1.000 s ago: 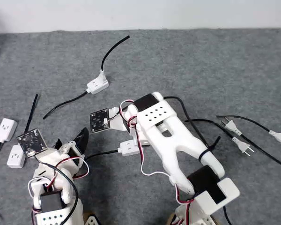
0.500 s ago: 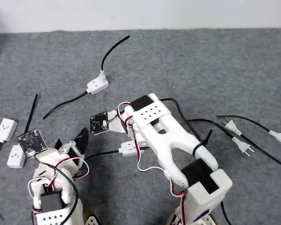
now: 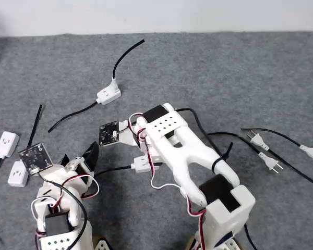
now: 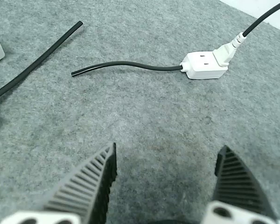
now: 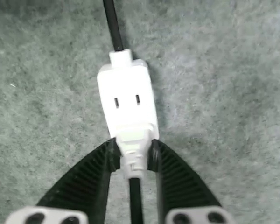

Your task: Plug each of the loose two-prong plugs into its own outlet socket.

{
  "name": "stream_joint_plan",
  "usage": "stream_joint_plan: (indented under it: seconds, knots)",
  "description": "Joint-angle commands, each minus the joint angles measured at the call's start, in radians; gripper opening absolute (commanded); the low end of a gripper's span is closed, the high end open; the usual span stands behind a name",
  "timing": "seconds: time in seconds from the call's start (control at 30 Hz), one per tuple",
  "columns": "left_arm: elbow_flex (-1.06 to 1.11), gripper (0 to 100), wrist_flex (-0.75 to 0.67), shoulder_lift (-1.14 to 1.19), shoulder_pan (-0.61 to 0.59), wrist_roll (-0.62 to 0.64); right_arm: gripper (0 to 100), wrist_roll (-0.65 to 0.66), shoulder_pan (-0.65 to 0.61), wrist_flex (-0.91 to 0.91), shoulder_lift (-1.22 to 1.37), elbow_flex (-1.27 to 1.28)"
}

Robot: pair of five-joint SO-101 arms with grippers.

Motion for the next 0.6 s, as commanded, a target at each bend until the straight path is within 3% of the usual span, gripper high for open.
stream_joint_plan:
  seconds: [0.0,0.17,0.37,0.57]
  knots:
    - [-0.012,33,0.006,-0.014,-0.006,-0.008,21.3,-0.054,-0.022,0.013,-0.094,-0.028]
    - [-0.012,33,0.006,-0.014,-0.006,-0.008,37.9,-0.141,-0.035,0.051,-0.222,-0.029]
    - [-0.012,33,0.0,-0.014,-0.008,-0.026,38.7,-0.147,-0.071,0.231,-0.335,-0.189]
    - [-0.015,32,-0.043,-0.015,-0.032,-0.327,38.7,-0.262,-0.041,0.455,-0.484,-0.54]
